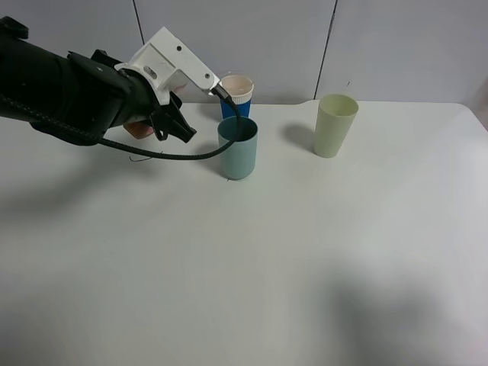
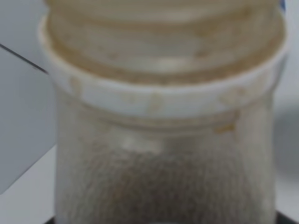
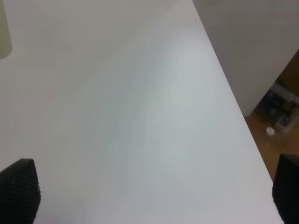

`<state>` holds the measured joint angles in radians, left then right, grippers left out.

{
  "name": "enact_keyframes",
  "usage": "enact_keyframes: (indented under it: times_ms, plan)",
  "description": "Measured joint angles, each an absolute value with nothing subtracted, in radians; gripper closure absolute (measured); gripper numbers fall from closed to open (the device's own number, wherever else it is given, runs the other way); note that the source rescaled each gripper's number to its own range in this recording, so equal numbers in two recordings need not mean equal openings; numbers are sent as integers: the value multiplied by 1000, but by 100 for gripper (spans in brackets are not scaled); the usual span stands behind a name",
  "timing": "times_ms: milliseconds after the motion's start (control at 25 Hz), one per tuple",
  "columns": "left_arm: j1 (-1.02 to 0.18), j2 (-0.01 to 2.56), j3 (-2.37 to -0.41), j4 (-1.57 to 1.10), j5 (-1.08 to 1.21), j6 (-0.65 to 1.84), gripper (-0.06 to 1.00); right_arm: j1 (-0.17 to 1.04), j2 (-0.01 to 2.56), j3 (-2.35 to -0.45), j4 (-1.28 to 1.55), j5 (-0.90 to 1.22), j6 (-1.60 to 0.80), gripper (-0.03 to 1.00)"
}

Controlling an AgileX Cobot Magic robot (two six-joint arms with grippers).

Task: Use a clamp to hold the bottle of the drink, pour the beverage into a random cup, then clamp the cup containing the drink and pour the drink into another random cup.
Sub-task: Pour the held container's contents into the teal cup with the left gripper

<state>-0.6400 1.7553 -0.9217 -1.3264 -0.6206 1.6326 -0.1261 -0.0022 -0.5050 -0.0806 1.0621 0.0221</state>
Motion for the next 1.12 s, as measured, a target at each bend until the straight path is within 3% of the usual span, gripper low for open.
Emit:
enact_keyframes:
  times_ms: [1120]
  plan:
    - [-770,2019,-1070,-1416,-863,1920,90,-126,-2,-505,-81,1062,23,-3]
